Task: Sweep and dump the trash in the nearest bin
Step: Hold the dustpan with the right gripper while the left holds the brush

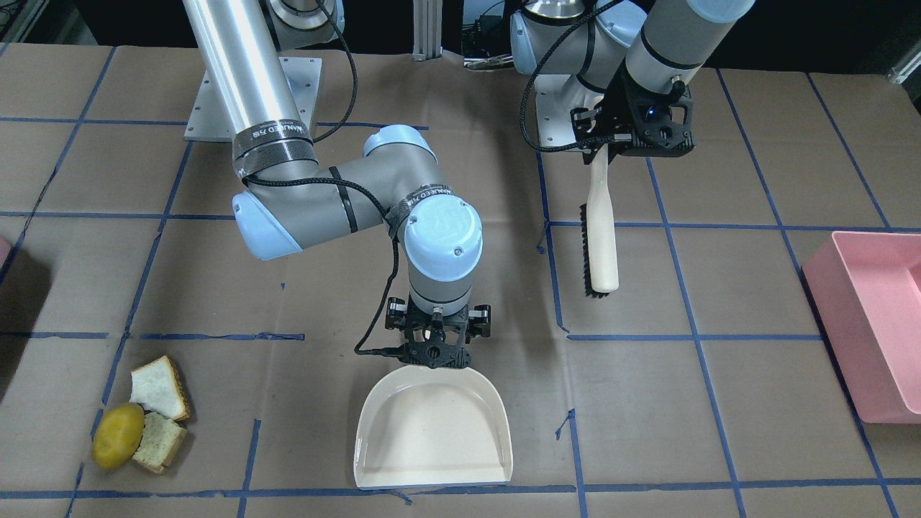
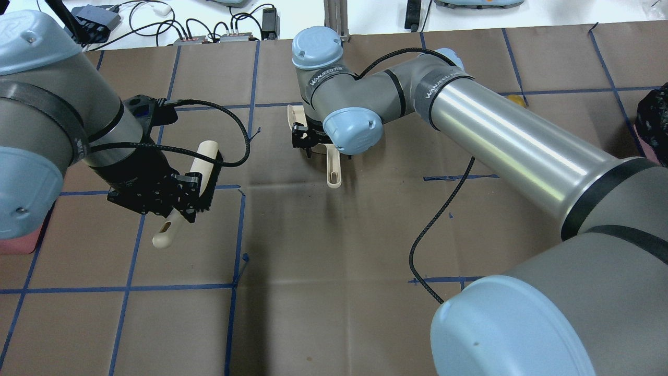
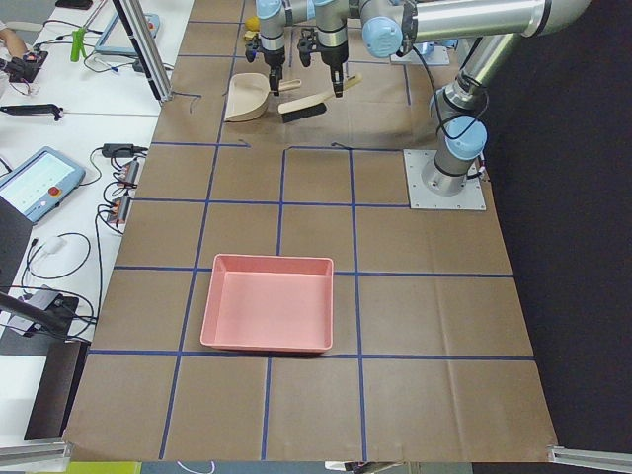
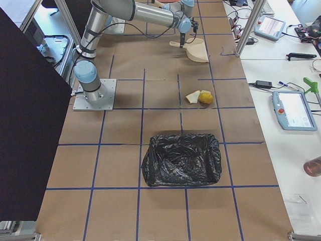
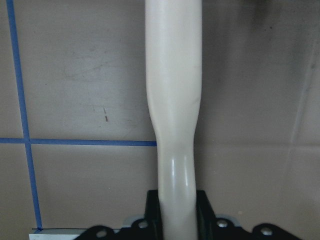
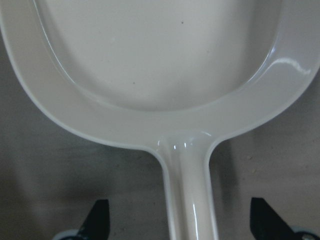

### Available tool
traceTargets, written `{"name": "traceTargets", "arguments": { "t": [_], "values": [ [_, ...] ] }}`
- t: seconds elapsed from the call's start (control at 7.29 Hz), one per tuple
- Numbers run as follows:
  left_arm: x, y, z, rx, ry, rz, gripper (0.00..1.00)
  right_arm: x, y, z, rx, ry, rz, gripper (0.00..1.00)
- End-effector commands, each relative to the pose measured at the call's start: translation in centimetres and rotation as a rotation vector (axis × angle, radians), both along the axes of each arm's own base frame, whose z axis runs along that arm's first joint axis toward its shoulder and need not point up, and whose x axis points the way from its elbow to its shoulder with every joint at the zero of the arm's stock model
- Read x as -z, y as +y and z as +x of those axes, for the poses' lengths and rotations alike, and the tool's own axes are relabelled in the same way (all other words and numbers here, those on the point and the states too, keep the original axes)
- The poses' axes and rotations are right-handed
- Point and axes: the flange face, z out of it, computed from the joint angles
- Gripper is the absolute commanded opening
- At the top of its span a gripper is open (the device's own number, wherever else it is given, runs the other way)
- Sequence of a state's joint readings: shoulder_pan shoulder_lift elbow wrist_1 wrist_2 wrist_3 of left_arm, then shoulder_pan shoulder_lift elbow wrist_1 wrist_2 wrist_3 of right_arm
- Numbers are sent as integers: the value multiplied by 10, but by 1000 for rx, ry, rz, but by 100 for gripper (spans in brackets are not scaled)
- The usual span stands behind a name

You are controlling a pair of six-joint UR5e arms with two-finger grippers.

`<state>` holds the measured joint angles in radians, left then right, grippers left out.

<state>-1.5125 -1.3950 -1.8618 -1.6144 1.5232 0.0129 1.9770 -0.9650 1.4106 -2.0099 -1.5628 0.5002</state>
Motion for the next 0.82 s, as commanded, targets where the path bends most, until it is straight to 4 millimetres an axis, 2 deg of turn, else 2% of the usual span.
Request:
{"name": "traceTargets", "arguments": {
  "t": [0.0, 0.27, 0.69],
  "values": [
    [-1, 1, 0, 0, -2, -1, 5, -2, 1, -2, 15, 1, -9, 100],
    [-1, 1, 0, 1, -3, -2, 5, -8, 0, -5, 18, 1, -11, 100],
    [0, 1, 0, 1, -3, 2, 5, 2, -1, -5, 16, 3, 2, 99]
  ]
}}
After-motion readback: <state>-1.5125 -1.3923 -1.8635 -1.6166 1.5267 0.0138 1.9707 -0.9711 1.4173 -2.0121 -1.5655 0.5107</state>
